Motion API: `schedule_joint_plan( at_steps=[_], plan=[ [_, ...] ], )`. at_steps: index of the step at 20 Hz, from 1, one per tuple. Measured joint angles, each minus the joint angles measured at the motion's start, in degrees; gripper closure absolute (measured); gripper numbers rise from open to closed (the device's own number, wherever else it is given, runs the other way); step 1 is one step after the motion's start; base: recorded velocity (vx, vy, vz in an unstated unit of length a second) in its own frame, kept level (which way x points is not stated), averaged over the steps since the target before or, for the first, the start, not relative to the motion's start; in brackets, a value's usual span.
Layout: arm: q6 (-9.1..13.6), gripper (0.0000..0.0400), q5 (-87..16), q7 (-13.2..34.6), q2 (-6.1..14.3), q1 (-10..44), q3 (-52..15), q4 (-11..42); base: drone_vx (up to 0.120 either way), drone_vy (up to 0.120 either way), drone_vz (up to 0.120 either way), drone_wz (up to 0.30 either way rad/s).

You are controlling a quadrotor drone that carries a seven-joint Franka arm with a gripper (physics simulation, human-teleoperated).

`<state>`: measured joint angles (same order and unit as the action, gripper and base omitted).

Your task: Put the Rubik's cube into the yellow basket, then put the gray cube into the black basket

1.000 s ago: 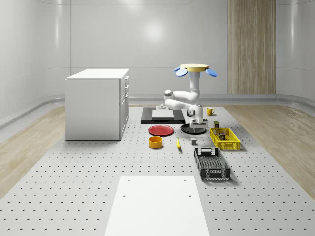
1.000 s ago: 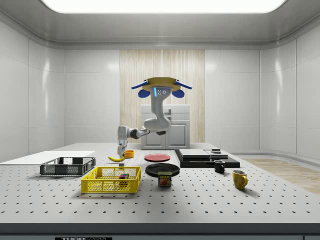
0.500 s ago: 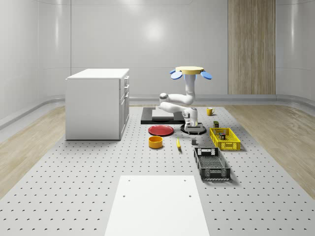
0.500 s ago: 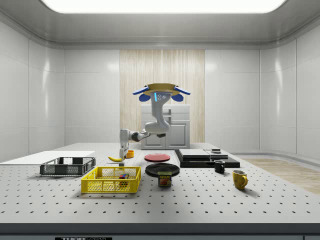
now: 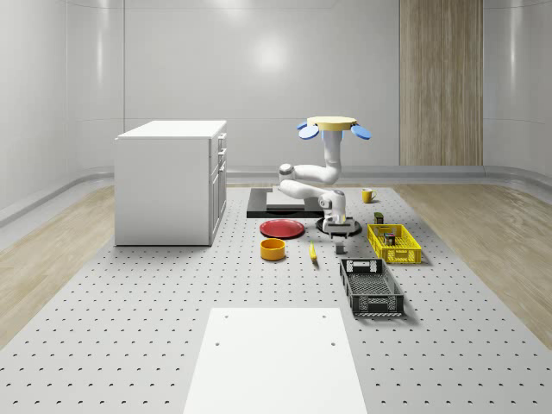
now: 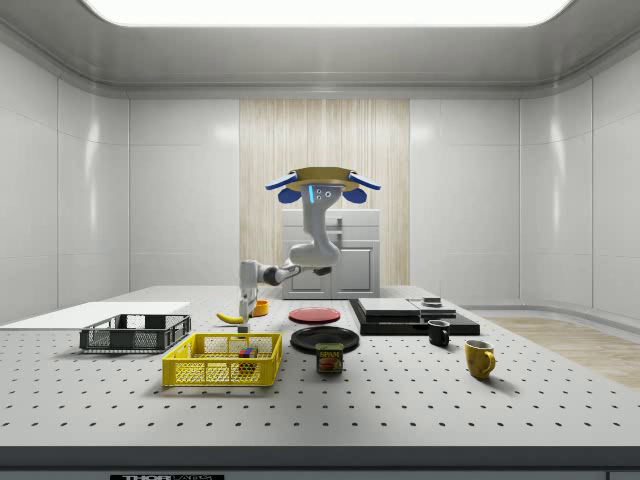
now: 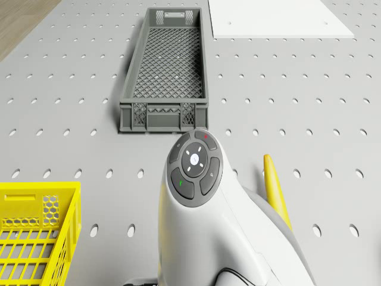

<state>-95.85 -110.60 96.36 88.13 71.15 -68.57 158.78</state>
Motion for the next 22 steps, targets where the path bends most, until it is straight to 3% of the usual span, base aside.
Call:
schedule_joint_plan(
  at_steps=[6,22],
  plan=[
    [-1.36,0.0,-3.46,-0.04,-0.99,1.87,3.61,-2.67,0.0,0.0,0.0,0.0],
    [-1.31,0.0,-4.66,-0.35,-3.13,4.76,4.45,-6.44,0.0,0.0,0.0,0.0]
  ],
)
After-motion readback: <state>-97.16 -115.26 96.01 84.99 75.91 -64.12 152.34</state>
